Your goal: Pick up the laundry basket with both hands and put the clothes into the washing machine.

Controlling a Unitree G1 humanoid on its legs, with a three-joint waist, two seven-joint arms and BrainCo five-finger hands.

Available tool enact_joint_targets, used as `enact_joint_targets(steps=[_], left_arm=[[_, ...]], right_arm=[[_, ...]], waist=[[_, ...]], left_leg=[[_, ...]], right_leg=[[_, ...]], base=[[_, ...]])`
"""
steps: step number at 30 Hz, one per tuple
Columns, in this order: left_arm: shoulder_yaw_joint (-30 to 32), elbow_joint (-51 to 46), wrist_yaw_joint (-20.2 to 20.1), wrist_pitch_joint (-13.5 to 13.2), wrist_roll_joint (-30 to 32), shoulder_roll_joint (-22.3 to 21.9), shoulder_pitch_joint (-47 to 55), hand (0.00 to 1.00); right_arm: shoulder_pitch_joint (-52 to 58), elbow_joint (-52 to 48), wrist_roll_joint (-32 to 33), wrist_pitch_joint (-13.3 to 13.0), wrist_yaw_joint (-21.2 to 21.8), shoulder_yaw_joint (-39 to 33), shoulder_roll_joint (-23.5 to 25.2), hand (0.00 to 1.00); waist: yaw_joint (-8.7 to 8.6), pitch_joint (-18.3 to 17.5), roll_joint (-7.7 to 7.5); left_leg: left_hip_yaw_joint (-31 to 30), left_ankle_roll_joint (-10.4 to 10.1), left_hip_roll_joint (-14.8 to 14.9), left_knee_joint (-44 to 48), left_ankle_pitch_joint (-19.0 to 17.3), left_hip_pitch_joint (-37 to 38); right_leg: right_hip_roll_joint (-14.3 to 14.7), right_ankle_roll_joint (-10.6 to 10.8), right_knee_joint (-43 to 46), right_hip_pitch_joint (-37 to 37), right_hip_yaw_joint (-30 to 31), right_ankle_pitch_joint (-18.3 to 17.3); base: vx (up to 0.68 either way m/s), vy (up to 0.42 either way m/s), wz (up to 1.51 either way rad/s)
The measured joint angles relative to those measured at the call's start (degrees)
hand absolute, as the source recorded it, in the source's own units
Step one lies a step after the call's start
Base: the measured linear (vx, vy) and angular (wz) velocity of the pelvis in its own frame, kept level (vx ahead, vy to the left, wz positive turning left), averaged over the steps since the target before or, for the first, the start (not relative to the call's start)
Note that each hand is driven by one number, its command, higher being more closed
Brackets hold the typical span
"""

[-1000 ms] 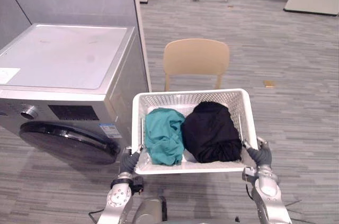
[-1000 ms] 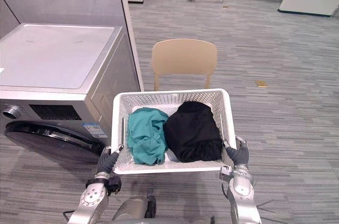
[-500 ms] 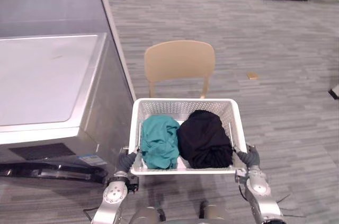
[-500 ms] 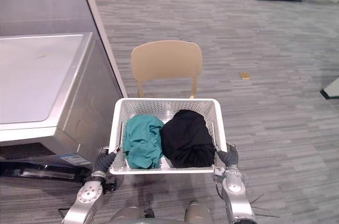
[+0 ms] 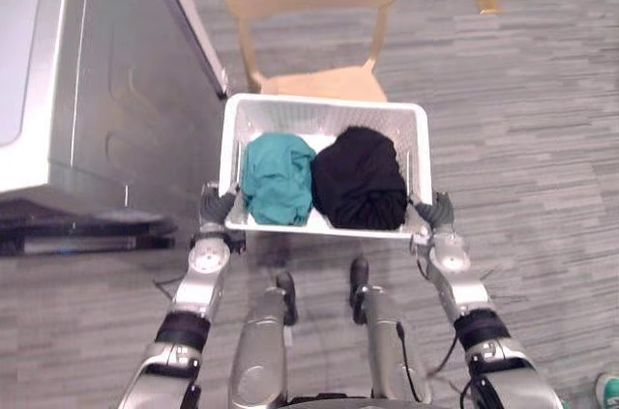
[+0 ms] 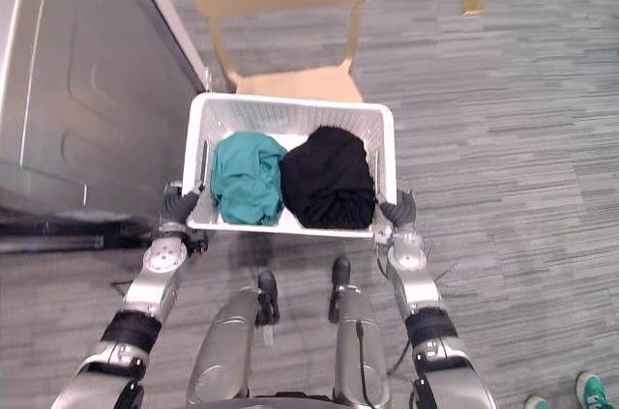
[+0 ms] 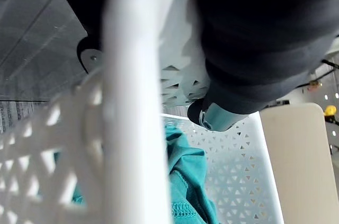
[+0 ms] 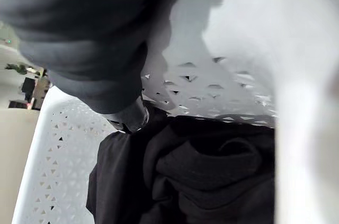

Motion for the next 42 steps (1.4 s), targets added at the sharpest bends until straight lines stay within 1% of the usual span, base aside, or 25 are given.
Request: enact_joint_targets(steps=[1, 4, 5, 6, 8, 10, 15, 16, 18, 21, 23, 25, 27, 29, 31, 36, 39, 42], left_arm=[[0.28, 0.22, 0.87, 0.01, 0.04, -0.07, -1.91, 1.00], [2.59, 2.35, 0.81, 0.23, 0.14, -0.28, -7.83, 1.00], [3.21, 2.52, 0.80, 0.23, 0.18, -0.19, -9.12, 1.00], [4.59, 3.92, 0.77, 0.23, 0.26, -0.19, -12.38, 1.00], [5.52, 4.52, 0.85, 0.24, 0.27, -0.19, -14.78, 1.00], [6.73, 6.14, 0.76, 0.22, 0.32, 0.00, -19.05, 1.00], [7.11, 8.92, 0.72, 0.20, 0.31, 0.71, -26.00, 1.00], [7.10, 8.99, 0.69, 0.20, 0.23, 0.97, -27.85, 0.00], [7.10, 10.17, 0.84, 0.00, 0.05, 1.57, -31.39, 0.00], [7.03, 13.50, 2.08, 0.06, -1.19, 1.32, -37.06, 0.00], [7.05, 15.59, 2.97, 0.25, -3.46, 1.25, -39.29, 0.00], [7.39, 16.17, 3.03, 0.66, -4.86, 0.72, -39.29, 0.00], [7.54, 17.88, 2.90, 0.67, -5.09, -1.88, -39.33, 0.00], [8.66, 19.73, 2.93, 0.83, -5.25, -3.08, -39.30, 0.00], [9.47, 22.18, 2.80, 1.25, -5.68, -4.68, -38.84, 0.00], [13.14, 22.26, 1.04, 1.13, -5.64, -5.62, -35.26, 0.00], [13.74, 22.23, 0.28, 1.11, -5.62, -6.01, -33.00, 0.00], [13.85, 21.90, -0.75, 0.59, -5.61, -6.77, -30.70, 0.00]], right_arm=[[-2.44, 0.00, -0.03, 0.43, -0.87, -0.63, -0.07, 1.00], [-6.51, -0.06, -0.01, 0.49, -1.67, -2.07, 0.04, 1.00], [-7.54, -0.17, 0.05, 0.49, -2.21, -2.18, 0.12, 1.00], [-10.22, -0.43, 0.23, 0.49, -2.85, -3.12, 0.38, 1.00], [-12.20, -0.81, 0.48, 0.49, -3.32, -3.80, 0.42, 1.00], [-15.27, -0.81, 1.07, 0.49, -3.72, -5.05, 0.48, 1.00], [-19.78, -0.81, 1.21, 0.51, -5.59, -7.34, 0.50, 1.00], [-21.23, -0.80, 1.47, 0.52, -5.81, -8.38, 0.51, 0.00], [-23.74, -0.80, 1.94, 0.51, -6.42, -9.61, 0.50, 0.00], [-27.58, -0.75, 4.41, 0.36, -7.54, -11.36, 1.39, 0.00], [-30.28, 0.67, 5.61, -0.73, -7.76, -12.20, 1.82, 0.00], [-31.40, 2.48, 6.45, -0.74, -7.73, -12.24, 1.74, 0.00], [-31.64, 3.90, 8.54, -0.85, -6.98, -12.14, 2.70, 0.00], [-32.09, 4.32, 8.66, -1.75, -7.00, -12.30, 3.11, 0.00], [-33.48, 6.43, 9.62, -1.87, -6.87, -12.19, 3.02, 0.00], [-32.73, 8.11, 10.66, -1.87, -5.38, -11.86, 3.49, 0.00], [-31.61, 8.05, 10.70, -1.98, -4.73, -11.17, 3.49, 0.00], [-28.02, 4.45, 10.69, -2.29, -4.32, -10.63, 3.54, 0.00]], waist=[[0.24, 0.30, 0.09], [1.47, 1.30, 0.47], [1.50, 1.36, 0.57], [1.59, 1.66, 1.08], [1.58, 1.99, 1.66], [1.59, 2.26, 2.00], [1.58, 2.37, 2.07], [1.56, 2.74, 2.15], [1.29, 3.83, 2.28], [0.93, 3.85, 2.29], [0.10, 3.89, 2.36], [-0.15, 3.89, 2.36], [-0.07, 3.89, 2.36], [-0.19, 3.89, 2.36], [-0.06, 3.89, 2.37], [-0.13, 3.84, 2.45], [0.05, 3.84, 2.45], [0.08, 3.83, 2.46]], left_leg=[[-0.75, -0.08, 0.00, 1.23, 0.05, -2.10], [-1.26, -0.23, 0.07, 2.19, 0.14, -4.61], [-1.32, -0.23, 0.07, 2.24, 0.14, -5.43], [-1.52, -0.50, 0.07, 2.58, 0.33, -7.13], [-1.86, -0.82, 0.21, 3.10, 0.55, -8.53], [-2.49, -0.18, 0.33, 3.55, 1.14, -10.37], [-2.77, 0.21, 0.44, 3.78, 1.41, -12.15], [-2.84, 0.30, 0.47, 3.68, 1.49, -12.49], [-2.98, 0.17, 0.50, 3.36, 1.57, -12.66], [-3.18, -0.25, 0.50, 3.09, 1.89, -13.95], [-3.62, -0.22, 0.53, 2.99, 2.15, -14.37], [-3.64, -0.29, 0.56, 2.78, 2.19, -14.28], [-3.61, -0.40, 0.56, 2.37, 2.28, -14.02], [-3.64, -0.40, 0.56, 2.35, 2.28, -13.95], [-3.55, -0.40, 0.55, 2.32, 2.28, -13.48], [-3.47, -0.53, 0.47, 1.73, 2.35, -11.56], [-3.67, -0.94, 0.47, 1.17, 2.57, -11.28], [-4.51, -1.23, 0.57, 1.13, 2.75, -10.60]], right_leg=[[-0.22, -0.10, 0.96, -1.62, -0.72, 0.06], [-0.40, -0.39, 1.50, -3.54, -1.25, 0.28], [-0.45, -0.45, 1.46, -4.24, -1.33, 0.33], [-0.50, -0.59, 1.38, -5.64, -1.58, 0.58], [-0.47, -0.79, 1.43, -6.60, -2.06, 1.22], [-0.42, -0.82, 1.63, -7.97, -2.78, 1.36], [-0.39, -1.04, 2.58, -9.99, -3.27, 0.79], [-0.38, -1.05, 2.65, -10.40, -3.39, 0.77], [-0.37, -1.07, 2.63, -10.61, -3.70, 0.74], [-0.34, -1.10, 2.53, -12.02, -3.92, 0.74], [-0.28, -1.11, 2.49, -12.33, -4.40, 0.75], [-0.26, -1.11, 2.50, -12.31, -4.48, 0.75], [-0.25, -1.11, 2.50, -12.29, -4.52, 0.74], [-0.25, -1.12, 2.50, -12.22, -4.58, 0.74], [-0.28, -1.21, 2.51, -11.70, -4.52, 0.68], [-0.37, -2.26, 2.80, -10.03, -4.54, -0.59], [-0.45, -2.72, 3.28, -9.99, -4.82, -0.97], [-0.41, -3.13, 3.81, -9.12, -5.71, -1.55]], base=[[-0.15, -0.019, 0.24], [-0.12, -0.021, 0.11], [-0.11, -0.023, 0.05], [-0.08, -0.019, 0.05], [-0.03, -0.012, 0.05], [0.03, -0.020, 0.07], [0.08, -0.023, 0.02], [0.10, -0.033, 0.01], [0.08, -0.036, 0.01], [0.05, -0.029, 0.01], [0.06, -0.022, 0.06], [0.06, -0.013, 0.02], [0.06, -0.012, 0.01], [0.04, -0.008, 0.00], [0.02, -0.004, 0.00], [0.00, -0.018, 0.02], [-0.03, -0.074, 0.09], [0.01, -0.066, 0.12]])
